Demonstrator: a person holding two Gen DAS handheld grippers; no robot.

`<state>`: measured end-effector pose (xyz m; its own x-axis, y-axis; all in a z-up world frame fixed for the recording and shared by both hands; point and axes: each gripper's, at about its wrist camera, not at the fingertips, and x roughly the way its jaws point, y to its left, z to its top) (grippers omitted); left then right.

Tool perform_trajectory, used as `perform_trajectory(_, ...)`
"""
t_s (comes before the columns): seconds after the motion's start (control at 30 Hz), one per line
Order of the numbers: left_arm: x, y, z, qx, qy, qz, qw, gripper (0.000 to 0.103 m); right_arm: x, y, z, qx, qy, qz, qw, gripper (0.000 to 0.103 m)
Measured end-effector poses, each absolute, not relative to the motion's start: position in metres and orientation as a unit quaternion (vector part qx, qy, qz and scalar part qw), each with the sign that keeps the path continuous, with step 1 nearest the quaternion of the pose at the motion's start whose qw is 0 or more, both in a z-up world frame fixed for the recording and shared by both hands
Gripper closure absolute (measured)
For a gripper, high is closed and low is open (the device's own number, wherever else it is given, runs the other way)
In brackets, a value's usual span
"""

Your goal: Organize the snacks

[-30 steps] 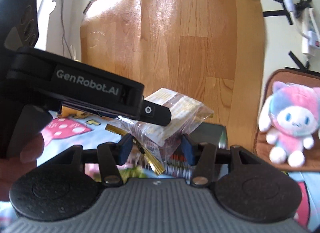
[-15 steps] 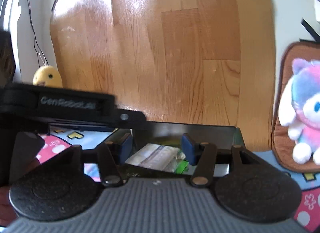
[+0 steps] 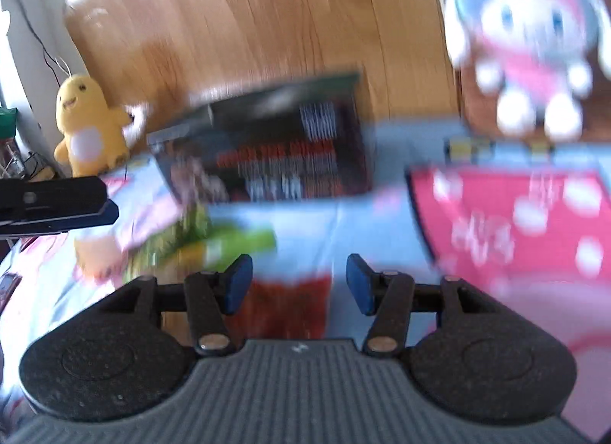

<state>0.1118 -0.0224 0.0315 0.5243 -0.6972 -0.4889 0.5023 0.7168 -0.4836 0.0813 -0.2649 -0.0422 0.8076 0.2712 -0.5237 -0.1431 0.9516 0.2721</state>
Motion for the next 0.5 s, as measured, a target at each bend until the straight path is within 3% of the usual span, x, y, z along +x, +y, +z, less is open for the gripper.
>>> perform_trajectory(0.03,0.107,-0.025,0.029,-0.141,0.347,-0.352,0.858,0.034,0.076,-0.261,-0.041,0.106,0.290,0.118,0.944,0.055)
perform_trajectory(0.23,0.082,-0.032,0.016,-0.134,0.368,-0.365,0.844,0.034,0.038,-0.266,-0.043,0.150,0.270,0.133,0.942,0.077)
perform_trajectory(0.33,0.072,-0.035,0.012,-0.135,0.378,-0.374,0.836,0.034,0.026,-0.277,-0.042,0.193,0.257,0.123,0.939,0.097)
perform_trajectory(0.5,0.061,-0.048,0.008,-0.117,0.388,-0.390,0.827,0.034,-0.004,-0.299,-0.047,0.232,0.242,0.091,0.938,0.097)
